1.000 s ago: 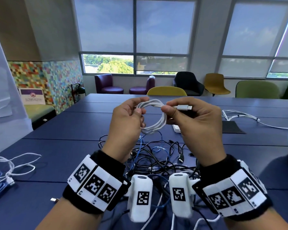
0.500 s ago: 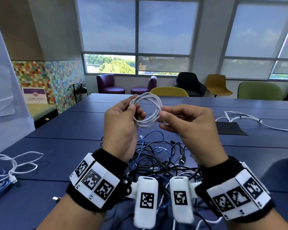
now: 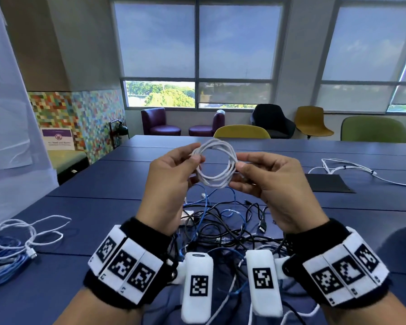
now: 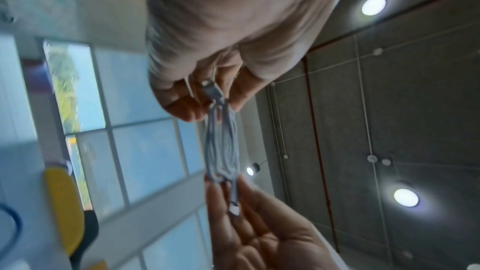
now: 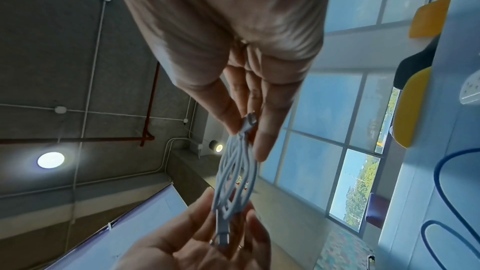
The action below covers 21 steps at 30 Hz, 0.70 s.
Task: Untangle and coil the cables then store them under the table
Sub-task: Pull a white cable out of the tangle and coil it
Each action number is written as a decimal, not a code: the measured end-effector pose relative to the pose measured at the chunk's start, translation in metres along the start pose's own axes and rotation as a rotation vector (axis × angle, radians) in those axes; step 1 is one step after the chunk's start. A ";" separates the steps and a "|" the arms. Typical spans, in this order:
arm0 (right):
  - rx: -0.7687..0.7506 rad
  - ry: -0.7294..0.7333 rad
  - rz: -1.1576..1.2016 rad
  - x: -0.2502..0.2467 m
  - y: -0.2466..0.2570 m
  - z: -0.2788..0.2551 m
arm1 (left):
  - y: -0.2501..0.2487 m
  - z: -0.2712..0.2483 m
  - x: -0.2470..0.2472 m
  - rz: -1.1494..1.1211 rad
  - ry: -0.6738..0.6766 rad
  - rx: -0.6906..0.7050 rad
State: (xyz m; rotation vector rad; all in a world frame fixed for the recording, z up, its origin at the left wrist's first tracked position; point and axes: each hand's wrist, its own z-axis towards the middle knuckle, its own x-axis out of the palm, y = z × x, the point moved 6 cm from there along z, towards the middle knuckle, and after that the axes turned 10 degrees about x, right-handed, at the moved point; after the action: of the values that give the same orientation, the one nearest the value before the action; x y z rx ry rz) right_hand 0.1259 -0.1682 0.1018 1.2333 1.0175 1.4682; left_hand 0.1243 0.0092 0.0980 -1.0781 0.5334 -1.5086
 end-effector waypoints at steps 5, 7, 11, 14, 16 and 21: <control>0.028 0.021 -0.115 0.019 -0.007 -0.003 | -0.004 -0.010 -0.037 0.126 -0.024 -0.047; 0.059 0.068 -0.179 0.037 -0.010 -0.002 | -0.013 -0.010 -0.054 0.182 -0.028 -0.033; 0.104 0.181 -0.272 0.076 -0.008 0.002 | -0.032 -0.011 -0.087 0.309 -0.027 0.001; 0.133 0.258 -0.302 0.113 -0.012 0.003 | -0.048 -0.014 -0.121 0.443 -0.049 0.011; 0.161 0.311 -0.320 0.138 -0.018 0.004 | -0.060 -0.016 -0.145 0.499 -0.058 0.010; 0.267 0.469 -0.367 0.210 -0.054 -0.002 | -0.090 -0.029 -0.212 0.660 -0.140 0.019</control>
State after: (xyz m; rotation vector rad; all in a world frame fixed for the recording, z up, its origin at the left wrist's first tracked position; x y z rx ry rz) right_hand 0.1196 0.0480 0.0941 0.8256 1.7018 1.3831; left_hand 0.0375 0.2246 0.0878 -0.8658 0.6906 -0.8525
